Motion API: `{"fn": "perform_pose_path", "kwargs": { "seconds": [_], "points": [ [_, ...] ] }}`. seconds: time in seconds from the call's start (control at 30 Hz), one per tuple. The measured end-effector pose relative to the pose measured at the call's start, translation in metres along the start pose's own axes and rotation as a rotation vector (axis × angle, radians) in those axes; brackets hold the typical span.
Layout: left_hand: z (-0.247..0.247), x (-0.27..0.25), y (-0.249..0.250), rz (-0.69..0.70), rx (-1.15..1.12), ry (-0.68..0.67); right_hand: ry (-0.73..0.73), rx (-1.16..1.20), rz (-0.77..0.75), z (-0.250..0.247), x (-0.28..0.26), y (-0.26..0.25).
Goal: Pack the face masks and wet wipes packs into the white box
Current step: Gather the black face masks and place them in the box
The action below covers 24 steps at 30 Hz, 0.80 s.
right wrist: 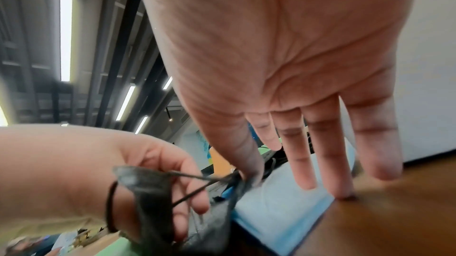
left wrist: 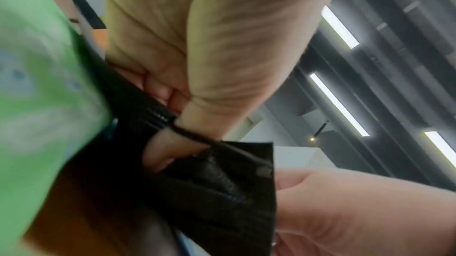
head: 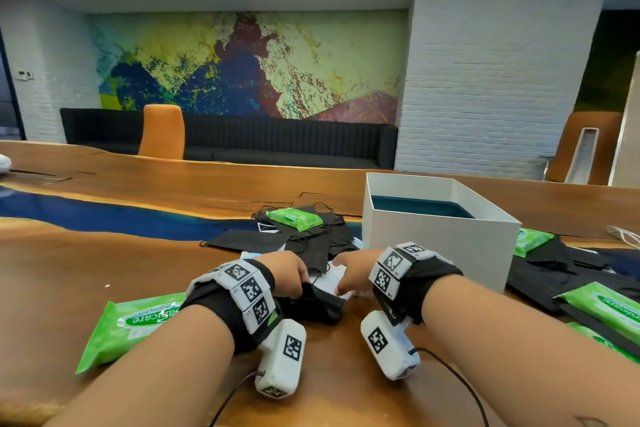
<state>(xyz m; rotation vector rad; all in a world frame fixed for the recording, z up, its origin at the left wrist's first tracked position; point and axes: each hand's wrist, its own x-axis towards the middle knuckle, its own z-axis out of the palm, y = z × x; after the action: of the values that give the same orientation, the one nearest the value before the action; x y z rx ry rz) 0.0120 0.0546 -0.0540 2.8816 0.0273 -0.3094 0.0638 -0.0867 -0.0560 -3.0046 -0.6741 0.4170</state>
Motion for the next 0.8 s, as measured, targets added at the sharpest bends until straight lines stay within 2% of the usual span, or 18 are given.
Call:
{"fn": "perform_pose_path", "kwargs": {
  "seconds": [0.13,0.2,0.33,0.47,0.57,0.7,0.8],
  "points": [
    [-0.011,-0.007,-0.013,0.049,-0.232,0.156,-0.043,0.232,0.049,-0.006,0.011,0.001],
    [-0.019,-0.012,-0.021,0.076,-0.385,0.238,0.003,0.201,0.031,-0.010,0.016,-0.002],
    [-0.030,-0.024,-0.029,0.158,-0.681,0.300,0.171,0.160,-0.022,-0.010,0.029,-0.009],
    [-0.034,-0.028,-0.033,0.193,-0.801,0.410,0.279,0.334,-0.059,-0.004,0.045,-0.010],
    [-0.038,-0.030,-0.033,0.221,-0.904,0.405,0.346,0.445,-0.126,-0.007,0.048,-0.012],
    [-0.045,-0.033,-0.032,0.254,-0.985,0.420,0.406,0.323,-0.215,-0.011,0.056,-0.014],
    [-0.052,-0.040,-0.028,0.317,-1.106,0.429,0.521,0.397,-0.204,-0.010,0.057,-0.015]
  ]
}}
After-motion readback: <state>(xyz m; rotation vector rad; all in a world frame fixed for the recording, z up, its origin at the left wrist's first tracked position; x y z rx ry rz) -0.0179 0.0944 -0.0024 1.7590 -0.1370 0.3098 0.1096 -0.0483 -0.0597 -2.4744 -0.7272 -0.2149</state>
